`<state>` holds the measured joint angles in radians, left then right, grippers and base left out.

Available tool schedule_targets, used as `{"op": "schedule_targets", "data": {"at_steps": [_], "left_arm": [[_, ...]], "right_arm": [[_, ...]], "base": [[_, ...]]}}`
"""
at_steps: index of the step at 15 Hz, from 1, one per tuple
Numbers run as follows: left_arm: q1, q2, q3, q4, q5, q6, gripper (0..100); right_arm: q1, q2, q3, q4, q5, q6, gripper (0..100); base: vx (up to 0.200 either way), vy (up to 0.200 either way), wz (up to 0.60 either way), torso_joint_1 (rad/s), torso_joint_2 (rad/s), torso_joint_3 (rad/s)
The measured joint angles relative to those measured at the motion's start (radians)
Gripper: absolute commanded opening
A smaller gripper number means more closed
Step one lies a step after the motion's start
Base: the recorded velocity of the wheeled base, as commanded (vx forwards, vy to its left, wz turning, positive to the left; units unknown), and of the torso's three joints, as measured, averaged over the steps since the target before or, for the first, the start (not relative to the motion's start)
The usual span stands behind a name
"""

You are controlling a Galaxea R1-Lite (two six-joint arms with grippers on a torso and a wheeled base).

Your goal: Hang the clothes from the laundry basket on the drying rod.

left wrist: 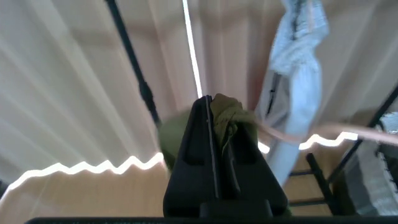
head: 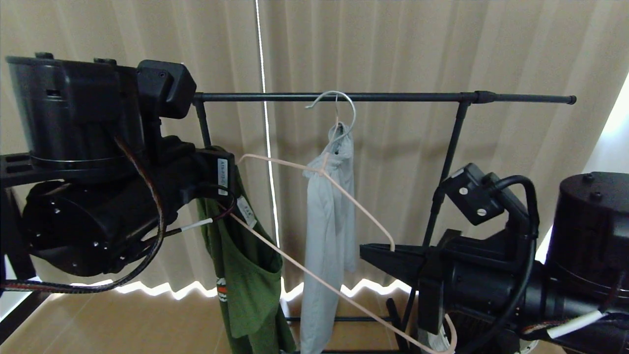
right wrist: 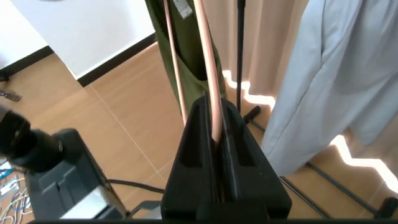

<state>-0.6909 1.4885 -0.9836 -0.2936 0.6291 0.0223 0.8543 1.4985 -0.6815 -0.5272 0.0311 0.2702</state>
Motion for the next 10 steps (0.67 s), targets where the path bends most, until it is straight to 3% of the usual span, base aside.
{"op": "schedule_targets", "data": {"at_steps": [4, 10], "left_arm": [[-0.046, -0.027, 0.017, -0.002, -0.051, -0.004, 0], [-0.106, -0.090, 0.081, -0.076, -0.243, -0.005, 0]], "right_arm": [[-0.001, 0.097, -0.084, 0.000, -0.002, 0.002, 0], [0.000, 0.228, -0.202, 0.000, -0.026, 0.003, 0]], "base": [[0.000, 0.000, 0.00, 0.000, 0.00, 0.000], [0.000, 0.000, 0.00, 0.000, 0.00, 0.000]]}}
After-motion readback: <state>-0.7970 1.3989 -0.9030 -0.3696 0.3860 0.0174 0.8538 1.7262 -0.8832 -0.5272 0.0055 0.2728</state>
